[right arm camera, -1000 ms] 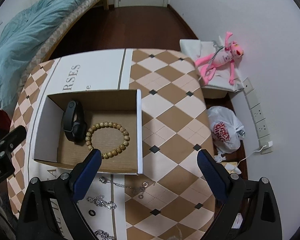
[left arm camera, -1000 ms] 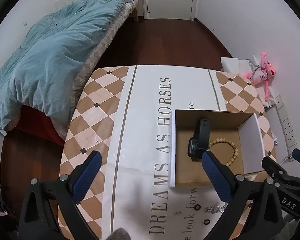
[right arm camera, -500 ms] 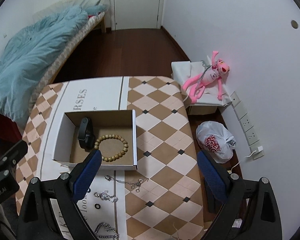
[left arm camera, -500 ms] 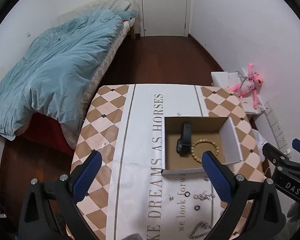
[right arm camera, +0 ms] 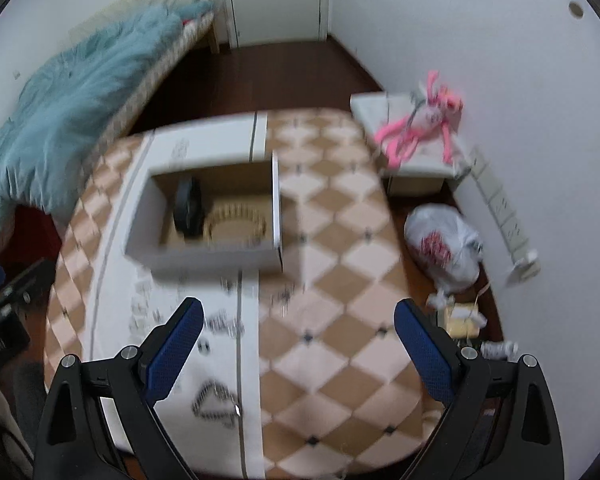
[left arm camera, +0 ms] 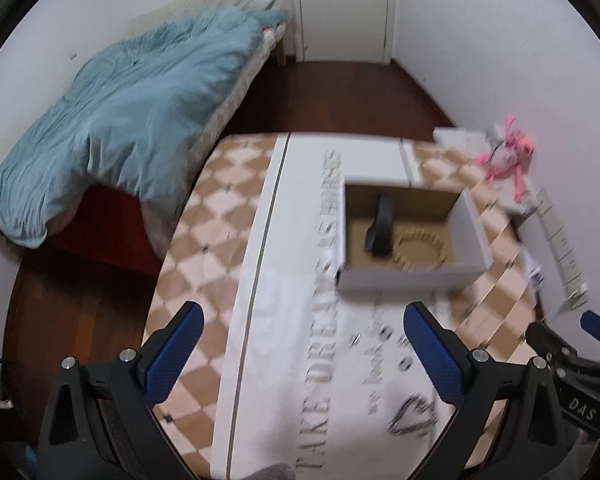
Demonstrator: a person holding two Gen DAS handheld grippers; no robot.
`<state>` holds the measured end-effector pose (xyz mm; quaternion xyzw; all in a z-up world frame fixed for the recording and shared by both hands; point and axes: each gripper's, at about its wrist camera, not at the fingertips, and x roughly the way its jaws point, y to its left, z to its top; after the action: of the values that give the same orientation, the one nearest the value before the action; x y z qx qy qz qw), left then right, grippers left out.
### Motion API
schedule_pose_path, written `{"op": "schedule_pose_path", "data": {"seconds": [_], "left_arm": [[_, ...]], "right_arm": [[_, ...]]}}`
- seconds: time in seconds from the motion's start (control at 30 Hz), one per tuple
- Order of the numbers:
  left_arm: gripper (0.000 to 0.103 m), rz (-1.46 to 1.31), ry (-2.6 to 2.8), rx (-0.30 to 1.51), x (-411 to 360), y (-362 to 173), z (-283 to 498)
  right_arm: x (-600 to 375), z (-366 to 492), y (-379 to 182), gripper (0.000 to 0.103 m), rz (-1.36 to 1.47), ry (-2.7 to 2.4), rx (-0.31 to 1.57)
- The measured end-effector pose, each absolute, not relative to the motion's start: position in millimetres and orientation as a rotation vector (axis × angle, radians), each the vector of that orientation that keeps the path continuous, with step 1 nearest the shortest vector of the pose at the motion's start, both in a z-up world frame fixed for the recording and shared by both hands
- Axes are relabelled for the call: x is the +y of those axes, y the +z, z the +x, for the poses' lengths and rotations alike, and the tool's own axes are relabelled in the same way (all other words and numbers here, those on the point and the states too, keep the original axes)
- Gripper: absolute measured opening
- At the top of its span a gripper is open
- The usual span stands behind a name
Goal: Organize jewelry
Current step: 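Grasp the silver heart-shaped chain with the left tool while the right tool grasps a silver chain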
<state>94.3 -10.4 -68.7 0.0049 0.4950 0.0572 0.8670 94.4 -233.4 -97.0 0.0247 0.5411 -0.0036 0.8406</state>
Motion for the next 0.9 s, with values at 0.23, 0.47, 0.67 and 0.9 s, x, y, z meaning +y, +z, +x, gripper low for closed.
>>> {"op": "schedule_pose_path", "data": {"seconds": [0.23,0.47,0.67,0.9], "left_arm": [[0.102,0.03,0.088,1.196,-15,-141,68],[0.101,0.052,-0.069,1.292,-63,-181,57],[0.101,0.005,-0.189,1.333,-97,-191,56],[0.064,0.096,-0.181,1.282,-122,-198,60]], "right_arm": [[-239,61,-176,0.093,0.124,0.016,1.28],[-273,46,-211,0.071,0.192,-0.045,1.318],[-301,42,-217,0.071,0.252,-0.101,1.317],[-310,44,-219,0.071,0.272,-0.132,1.315]]}}
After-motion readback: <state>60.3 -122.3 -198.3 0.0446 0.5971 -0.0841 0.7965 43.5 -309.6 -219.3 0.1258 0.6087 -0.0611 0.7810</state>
